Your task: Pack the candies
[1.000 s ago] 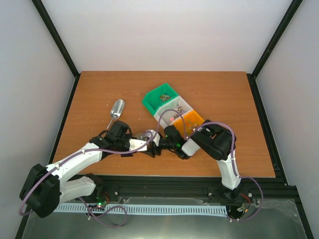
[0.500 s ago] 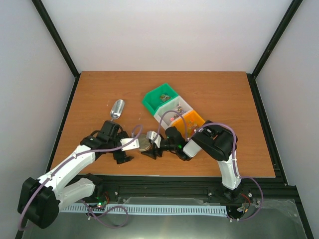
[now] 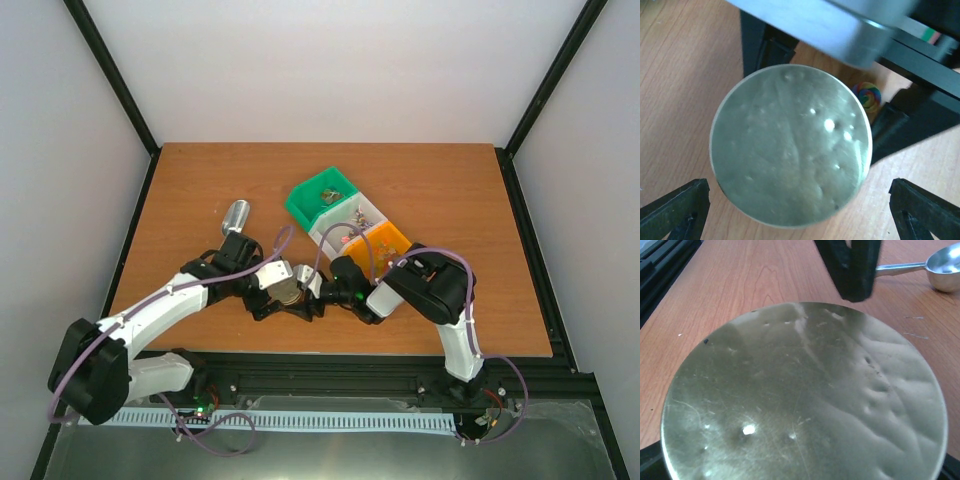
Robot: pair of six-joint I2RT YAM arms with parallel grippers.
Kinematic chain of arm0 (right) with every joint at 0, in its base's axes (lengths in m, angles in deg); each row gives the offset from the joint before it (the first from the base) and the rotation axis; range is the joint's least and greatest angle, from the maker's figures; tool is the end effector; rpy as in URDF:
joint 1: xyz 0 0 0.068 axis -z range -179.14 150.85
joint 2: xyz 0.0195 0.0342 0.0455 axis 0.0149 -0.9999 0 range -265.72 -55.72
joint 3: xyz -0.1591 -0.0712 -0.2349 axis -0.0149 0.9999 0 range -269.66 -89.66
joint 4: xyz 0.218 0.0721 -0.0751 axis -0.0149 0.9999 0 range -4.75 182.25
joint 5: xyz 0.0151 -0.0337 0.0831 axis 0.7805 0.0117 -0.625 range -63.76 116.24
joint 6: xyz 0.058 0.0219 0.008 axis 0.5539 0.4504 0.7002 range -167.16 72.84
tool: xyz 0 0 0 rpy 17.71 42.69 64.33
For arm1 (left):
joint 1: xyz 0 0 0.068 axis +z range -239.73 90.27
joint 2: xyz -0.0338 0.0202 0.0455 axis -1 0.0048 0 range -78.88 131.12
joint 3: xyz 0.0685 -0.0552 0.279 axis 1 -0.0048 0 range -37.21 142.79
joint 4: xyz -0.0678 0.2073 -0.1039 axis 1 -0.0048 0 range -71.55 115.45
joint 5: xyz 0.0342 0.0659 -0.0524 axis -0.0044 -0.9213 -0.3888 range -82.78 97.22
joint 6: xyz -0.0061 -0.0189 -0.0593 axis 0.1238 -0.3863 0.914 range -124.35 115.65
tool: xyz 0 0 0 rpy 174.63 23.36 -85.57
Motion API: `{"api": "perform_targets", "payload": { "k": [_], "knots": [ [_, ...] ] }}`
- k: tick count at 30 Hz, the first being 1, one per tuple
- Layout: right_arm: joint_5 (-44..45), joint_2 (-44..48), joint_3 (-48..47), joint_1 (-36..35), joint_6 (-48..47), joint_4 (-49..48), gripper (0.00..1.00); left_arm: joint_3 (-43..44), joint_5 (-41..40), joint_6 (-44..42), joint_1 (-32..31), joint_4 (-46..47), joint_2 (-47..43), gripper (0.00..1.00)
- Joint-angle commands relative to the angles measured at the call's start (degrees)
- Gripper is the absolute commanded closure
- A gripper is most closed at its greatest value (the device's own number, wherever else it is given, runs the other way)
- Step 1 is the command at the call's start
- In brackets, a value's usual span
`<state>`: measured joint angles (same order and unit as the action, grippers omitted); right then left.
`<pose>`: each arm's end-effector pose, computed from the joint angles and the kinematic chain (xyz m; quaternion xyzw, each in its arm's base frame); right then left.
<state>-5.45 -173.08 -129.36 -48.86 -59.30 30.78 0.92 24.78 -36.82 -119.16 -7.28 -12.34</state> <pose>0.2152 0.2926 0.1153 -0.5417 0.6116 0.3863 0.4281 0.1582 -0.1057 0.2161 0.5249 0.8012 -0.1413 0.2501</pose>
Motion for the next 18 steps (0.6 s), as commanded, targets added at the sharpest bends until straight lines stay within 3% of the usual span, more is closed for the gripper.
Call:
{"api": "perform_targets", "payload": {
  "k": [1, 14, 18],
  "knots": [
    [0.94, 0.29, 0.87, -1.78, -0.27, 1.57, 0.42, 2.76, -1.78, 3.12, -0.77, 4.55, 1.78, 0.0],
    [1.32, -0.02, 0.46, -2.32, 0.01, 1.66, 0.42, 2.29, 0.24, 0.79, -2.03, 6.72, 5.15, 0.0],
    [1.08, 0.1, 0.68, -2.31, -0.19, 1.72, 0.42, 2.18, 1.39, -0.67, -2.03, 5.93, 5.47, 0.09]
  ]
}}
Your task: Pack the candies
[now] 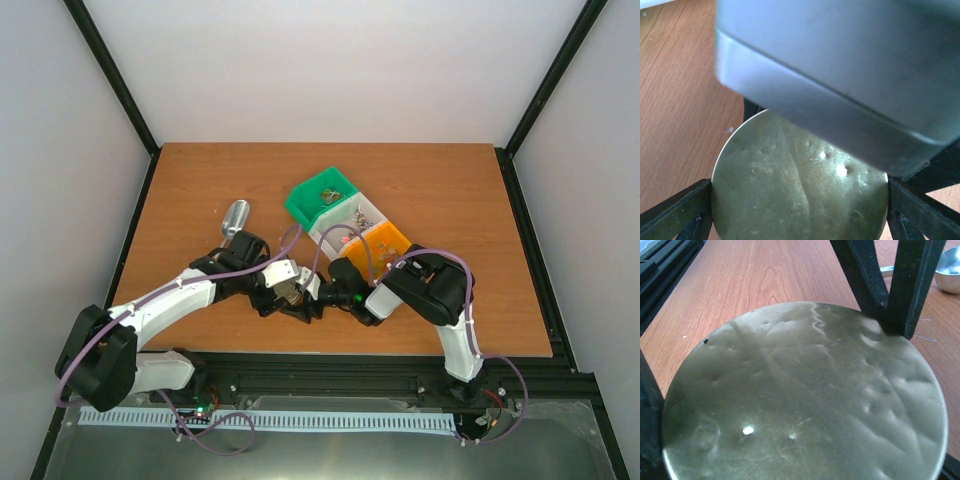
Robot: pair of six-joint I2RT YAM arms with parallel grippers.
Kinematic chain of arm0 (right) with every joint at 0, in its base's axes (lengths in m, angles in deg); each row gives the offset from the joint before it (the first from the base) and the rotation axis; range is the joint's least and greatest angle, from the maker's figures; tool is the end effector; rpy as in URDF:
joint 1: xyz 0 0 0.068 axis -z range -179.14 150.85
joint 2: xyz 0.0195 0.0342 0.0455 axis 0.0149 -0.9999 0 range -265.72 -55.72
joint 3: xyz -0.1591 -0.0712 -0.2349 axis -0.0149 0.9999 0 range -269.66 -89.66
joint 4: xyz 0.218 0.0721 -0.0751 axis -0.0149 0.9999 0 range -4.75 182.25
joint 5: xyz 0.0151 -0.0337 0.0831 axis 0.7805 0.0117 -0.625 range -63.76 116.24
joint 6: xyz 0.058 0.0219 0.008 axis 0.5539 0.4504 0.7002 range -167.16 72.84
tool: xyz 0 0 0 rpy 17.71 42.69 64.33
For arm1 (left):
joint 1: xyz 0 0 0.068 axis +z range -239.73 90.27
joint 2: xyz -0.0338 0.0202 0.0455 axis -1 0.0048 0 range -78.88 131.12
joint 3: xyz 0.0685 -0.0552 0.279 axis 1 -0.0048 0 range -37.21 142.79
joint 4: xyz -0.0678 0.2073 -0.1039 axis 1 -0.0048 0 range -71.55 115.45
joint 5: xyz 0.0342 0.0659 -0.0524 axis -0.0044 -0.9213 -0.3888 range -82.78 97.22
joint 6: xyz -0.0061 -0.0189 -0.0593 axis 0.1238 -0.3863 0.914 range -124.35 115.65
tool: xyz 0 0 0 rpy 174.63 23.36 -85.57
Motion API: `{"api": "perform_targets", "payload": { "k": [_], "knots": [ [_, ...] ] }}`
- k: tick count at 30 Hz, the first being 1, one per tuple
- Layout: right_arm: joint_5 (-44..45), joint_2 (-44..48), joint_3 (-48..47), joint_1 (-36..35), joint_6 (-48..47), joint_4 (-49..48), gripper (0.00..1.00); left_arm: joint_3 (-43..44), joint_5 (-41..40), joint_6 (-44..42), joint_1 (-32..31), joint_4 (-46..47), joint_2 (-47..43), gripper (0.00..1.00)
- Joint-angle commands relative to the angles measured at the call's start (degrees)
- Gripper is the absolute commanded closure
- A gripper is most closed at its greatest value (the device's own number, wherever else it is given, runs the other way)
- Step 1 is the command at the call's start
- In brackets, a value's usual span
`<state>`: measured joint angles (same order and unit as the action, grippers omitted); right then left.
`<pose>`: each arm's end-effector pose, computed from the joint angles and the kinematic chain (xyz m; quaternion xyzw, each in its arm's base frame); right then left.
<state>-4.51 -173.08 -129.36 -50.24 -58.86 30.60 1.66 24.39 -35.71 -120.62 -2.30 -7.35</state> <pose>0.2090 0.2977 0.1154 -0.5438 0.6101 0.3875 0.4266 0.1727 -0.1197 0.2091 0.5268 0.7987 -0.1433 0.2531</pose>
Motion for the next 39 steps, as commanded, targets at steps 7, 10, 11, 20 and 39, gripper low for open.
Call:
{"api": "perform_targets", "payload": {
  "k": [7, 10, 11, 20, 39],
  "knots": [
    [-2.4, 0.99, 1.72, -0.94, -3.9, 2.27, 0.42, 1.4, 2.31, -6.5, -0.57, -2.4, 0.15, 0.27],
    [-4.34, 1.68, 2.55, -0.94, -6.25, 2.84, 0.42, 1.32, 3.5, -11.21, -0.44, -5.11, 0.3, 0.29],
    [-5.2, 1.96, 2.83, -0.94, -7.07, 3.3, 0.42, 1.43, 4.27, -12.84, -0.29, -6.18, 0.62, 0.31],
    [-8.86, 2.88, 3.8, -0.91, -9.89, 5.63, 0.45, 4.03, 8.74, -34.95, 0.17, -14.19, 4.28, 0.32],
    [-0.33, 1.46, 3.74, -0.94, -0.56, 2.05, 0.45, 0.58, 2.78, -7.42, 0.44, -5.55, -5.34, 0.0]
  ]
}}
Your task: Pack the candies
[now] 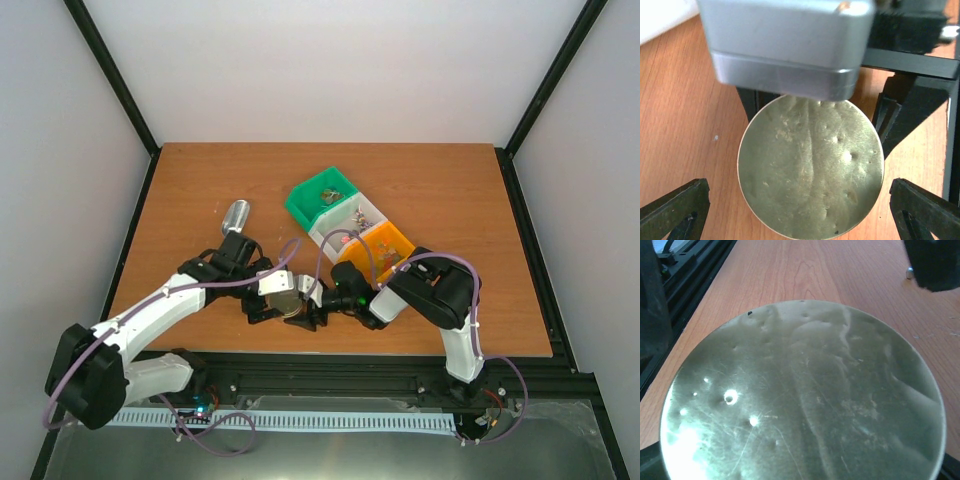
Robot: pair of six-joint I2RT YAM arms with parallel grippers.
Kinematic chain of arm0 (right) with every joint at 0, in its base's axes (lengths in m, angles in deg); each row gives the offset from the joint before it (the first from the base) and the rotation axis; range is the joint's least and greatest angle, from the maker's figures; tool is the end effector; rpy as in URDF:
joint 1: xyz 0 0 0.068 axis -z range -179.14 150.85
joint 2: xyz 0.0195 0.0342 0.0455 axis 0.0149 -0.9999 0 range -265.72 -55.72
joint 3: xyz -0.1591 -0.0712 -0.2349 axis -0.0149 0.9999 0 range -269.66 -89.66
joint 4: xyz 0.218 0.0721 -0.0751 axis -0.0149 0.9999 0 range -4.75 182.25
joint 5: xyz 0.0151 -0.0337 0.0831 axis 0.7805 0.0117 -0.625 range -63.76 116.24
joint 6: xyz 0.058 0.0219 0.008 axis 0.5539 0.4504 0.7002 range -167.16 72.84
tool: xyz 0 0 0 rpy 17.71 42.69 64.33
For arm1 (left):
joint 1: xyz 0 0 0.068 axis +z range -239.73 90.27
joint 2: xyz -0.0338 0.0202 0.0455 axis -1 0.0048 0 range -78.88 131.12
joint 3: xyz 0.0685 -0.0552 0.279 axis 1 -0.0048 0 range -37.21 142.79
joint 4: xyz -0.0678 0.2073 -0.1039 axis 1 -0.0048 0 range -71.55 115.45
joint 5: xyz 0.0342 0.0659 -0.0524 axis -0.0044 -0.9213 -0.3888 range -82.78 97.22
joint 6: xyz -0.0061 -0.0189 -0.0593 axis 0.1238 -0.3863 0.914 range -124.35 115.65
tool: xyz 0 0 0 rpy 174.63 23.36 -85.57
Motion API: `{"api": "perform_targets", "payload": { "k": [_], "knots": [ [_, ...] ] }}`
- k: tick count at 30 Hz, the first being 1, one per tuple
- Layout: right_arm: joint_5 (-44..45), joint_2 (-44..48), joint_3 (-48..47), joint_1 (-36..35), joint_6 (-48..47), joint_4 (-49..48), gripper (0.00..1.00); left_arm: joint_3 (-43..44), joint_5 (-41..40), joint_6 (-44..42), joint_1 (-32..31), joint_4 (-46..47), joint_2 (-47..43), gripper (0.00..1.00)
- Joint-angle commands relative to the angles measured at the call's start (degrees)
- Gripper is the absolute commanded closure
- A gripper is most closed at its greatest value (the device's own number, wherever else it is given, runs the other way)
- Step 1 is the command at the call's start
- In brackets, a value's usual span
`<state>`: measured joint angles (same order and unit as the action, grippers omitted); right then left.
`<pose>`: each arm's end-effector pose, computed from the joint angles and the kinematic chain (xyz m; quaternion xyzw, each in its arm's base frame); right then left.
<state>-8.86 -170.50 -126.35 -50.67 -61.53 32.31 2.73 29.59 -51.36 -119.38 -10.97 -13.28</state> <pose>0.1940 0.2881 0.1172 -0.5734 0.5874 0.4041 0.4036 0.1522 -0.1074 0.2253 0.6272 0.7178 -0.1504 0.2624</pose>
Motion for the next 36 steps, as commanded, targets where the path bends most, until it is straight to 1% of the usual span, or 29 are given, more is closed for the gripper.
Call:
{"api": "perform_targets", "payload": {
  "k": [1, 4, 7, 15, 16, 20, 21, 26, 27, 32, 36],
  "knots": [
    [4.46, -1.33, 0.65, -0.5, 2.27, 0.26, 0.45, -0.61, -3.06, 9.67, -1.25, 4.15, 0.91, 0.0],
    [5.81, -1.5, 0.42, -0.5, 2.62, 0.13, 0.45, -0.61, -3.66, 13.6, -1.8, 5.96, 1.82, 0.0],
    [6.95, -1.65, 0.13, -0.5, 2.75, 0.53, 0.45, -0.88, -3.11, 14.05, -2.63, 6.28, 2.41, 0.0],
    [8.71, -2.03, -0.53, -0.68, 3.69, 1.22, 0.45, -1.8, -5.09, 15.12, -3.4, 8.22, 5.17, 0.0],
    [8.83, -2.09, -0.57, -0.68, 3.77, 1.33, 0.45, -1.8, -4.81, 15.44, -3.39, 9.64, 5.49, 0.01],
    [8.85, -2.04, -0.58, -0.77, 3.99, 1.44, 0.45, -1.98, -4.43, 16.03, -3.4, 11.06, 6.03, 0.05],
    [8.89, -2.07, -0.56, -0.77, 4.0, 1.51, 0.45, -1.98, -4.52, 15.81, -3.4, 10.92, 5.98, 0.08],
    [6.24, -1.6, -0.07, -0.72, 2.84, 1.67, 0.45, -2.11, -4.89, 12.31, -3.4, 9.1, 5.67, 0.16],
    [5.51, -1.55, 0.13, -0.76, 2.4, 1.65, 0.45, -2.21, -4.74, 11.45, -3.33, 7.33, 5.59, 0.16],
    [1.91, -0.75, 1.0, -0.71, -1.58, 2.69, 0.45, -2.43, -2.31, 5.99, -2.69, 4.48, 5.97, 0.16],
    [-1.68, 0.39, 1.85, -0.75, -4.64, 3.88, 0.46, -1.67, 0.74, -2.35, -1.96, 2.29, 6.81, 0.16]
  ]
}}
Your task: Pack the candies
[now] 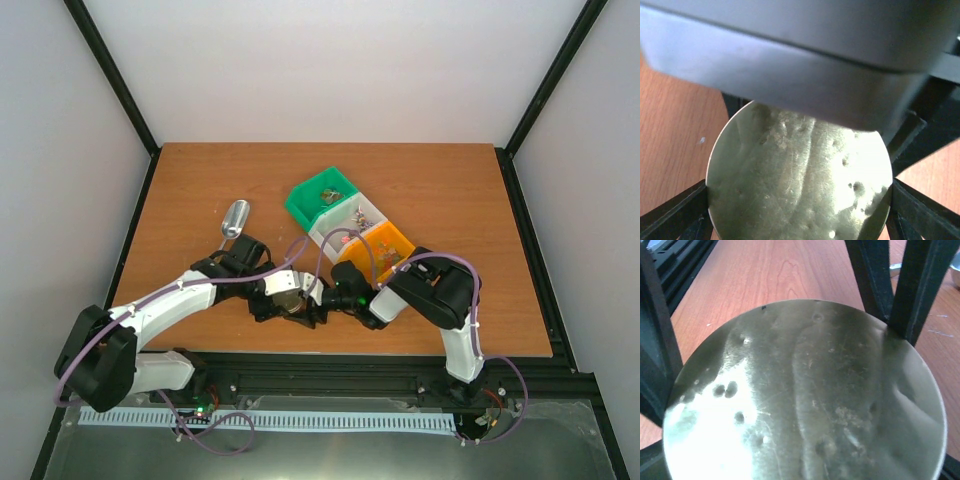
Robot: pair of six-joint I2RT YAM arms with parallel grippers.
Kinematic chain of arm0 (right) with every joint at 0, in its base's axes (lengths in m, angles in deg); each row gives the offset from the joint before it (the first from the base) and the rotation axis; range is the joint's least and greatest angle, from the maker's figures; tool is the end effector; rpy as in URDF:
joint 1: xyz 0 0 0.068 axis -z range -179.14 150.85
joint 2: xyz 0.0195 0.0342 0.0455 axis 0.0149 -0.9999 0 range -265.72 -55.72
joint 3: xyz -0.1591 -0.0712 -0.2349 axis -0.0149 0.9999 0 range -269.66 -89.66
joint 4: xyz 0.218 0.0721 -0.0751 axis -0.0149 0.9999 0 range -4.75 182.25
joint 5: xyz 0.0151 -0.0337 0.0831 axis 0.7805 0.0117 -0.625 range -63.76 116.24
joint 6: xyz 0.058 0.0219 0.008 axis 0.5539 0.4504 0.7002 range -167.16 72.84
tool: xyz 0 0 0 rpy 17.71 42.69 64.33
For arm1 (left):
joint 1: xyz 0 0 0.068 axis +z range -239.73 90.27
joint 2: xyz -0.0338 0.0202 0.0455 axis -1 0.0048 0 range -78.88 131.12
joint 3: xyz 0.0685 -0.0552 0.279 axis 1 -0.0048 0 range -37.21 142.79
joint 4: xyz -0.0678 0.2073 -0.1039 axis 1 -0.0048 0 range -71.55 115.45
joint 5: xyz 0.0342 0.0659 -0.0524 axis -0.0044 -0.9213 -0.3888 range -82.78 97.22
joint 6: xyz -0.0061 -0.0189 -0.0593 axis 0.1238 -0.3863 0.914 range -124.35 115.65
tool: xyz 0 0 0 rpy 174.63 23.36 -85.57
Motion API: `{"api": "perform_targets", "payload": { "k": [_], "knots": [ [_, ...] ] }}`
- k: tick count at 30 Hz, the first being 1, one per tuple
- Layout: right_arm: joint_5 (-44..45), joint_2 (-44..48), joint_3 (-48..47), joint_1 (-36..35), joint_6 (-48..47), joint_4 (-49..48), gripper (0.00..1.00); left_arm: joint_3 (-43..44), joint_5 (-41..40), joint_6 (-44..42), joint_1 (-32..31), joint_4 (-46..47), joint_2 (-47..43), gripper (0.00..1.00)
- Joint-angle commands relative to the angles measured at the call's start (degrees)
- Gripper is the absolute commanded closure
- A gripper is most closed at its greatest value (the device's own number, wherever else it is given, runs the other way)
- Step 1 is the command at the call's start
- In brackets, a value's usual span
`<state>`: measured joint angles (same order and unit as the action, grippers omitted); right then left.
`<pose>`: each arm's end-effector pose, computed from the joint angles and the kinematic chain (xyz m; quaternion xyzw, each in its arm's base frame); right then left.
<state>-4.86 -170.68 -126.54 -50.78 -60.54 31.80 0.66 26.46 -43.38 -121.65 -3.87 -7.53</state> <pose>0.1975 0.2891 0.1170 -0.5578 0.6060 0.3836 0.4177 0.1641 -0.1207 0.2037 0.5882 0.7576 -0.1478 0.2415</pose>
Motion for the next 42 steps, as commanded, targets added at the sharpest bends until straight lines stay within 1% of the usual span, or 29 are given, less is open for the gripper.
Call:
{"api": "perform_targets", "payload": {
  "k": [1, 6, 7, 8, 10, 11, 13, 18, 22, 27, 36, 40, 42],
  "knots": [
    [-6.28, 0.65, 2.18, -0.64, -6.17, 4.67, 0.47, 0.83, 4.39, -12.63, 0.48, -5.4, 1.61, 0.16],
    [-6.85, 0.8, 2.26, -0.66, -7.26, 5.46, 0.47, 4.91, 7.76, -27.75, 2.46, -11.87, 5.72, 0.15],
    [-6.69, 0.8, 2.21, -0.64, -7.01, 5.46, 0.47, 5.76, 7.89, -29.0, 2.88, -12.08, 6.46, 0.12],
    [-6.33, 0.74, 2.07, -0.59, -6.62, 5.46, 0.47, 6.64, 7.99, -28.51, 3.55, -11.86, 7.38, 0.09],
    [-5.78, 0.73, 1.94, -0.57, -5.57, 5.28, 0.47, 8.03, 7.98, -23.14, 4.32, -9.7, 7.69, 0.01],
    [-5.56, 0.71, 1.86, -0.57, -5.41, 5.21, 0.47, 8.38, 8.22, -20.12, 4.59, -8.99, 7.29, 0.0],
    [-4.45, 0.66, 1.75, -0.53, -4.37, 4.8, 0.47, 8.06, 9.4, -16.73, 4.67, -8.98, 5.27, 0.0],
    [-0.63, 0.0, 1.5, -0.57, -2.36, 3.88, 0.47, 1.35, 9.42, -8.72, 4.59, -5.93, -4.12, 0.0],
    [2.12, -0.74, 1.24, -0.57, -0.93, 2.69, 0.47, -2.16, 3.29, 1.88, 2.33, -2.46, -7.6, 0.0],
    [3.59, -1.25, 0.61, -0.65, -0.76, 2.87, 0.46, -3.85, -5.49, 10.05, -2.16, 3.44, -8.09, 0.0],
    [4.57, -1.83, -0.03, -0.81, -0.42, 2.78, 0.46, -4.29, -6.46, 18.31, -3.23, 8.29, -6.26, 0.0],
    [4.67, -1.95, -0.12, -0.96, -0.16, 2.81, 0.46, -3.58, -5.22, 17.79, -3.58, 8.93, -4.37, 0.01],
    [4.51, -1.96, -0.05, -0.99, -0.15, 2.83, 0.46, -3.3, -4.59, 16.01, -3.59, 8.7, -3.61, 0.04]
  ]
}}
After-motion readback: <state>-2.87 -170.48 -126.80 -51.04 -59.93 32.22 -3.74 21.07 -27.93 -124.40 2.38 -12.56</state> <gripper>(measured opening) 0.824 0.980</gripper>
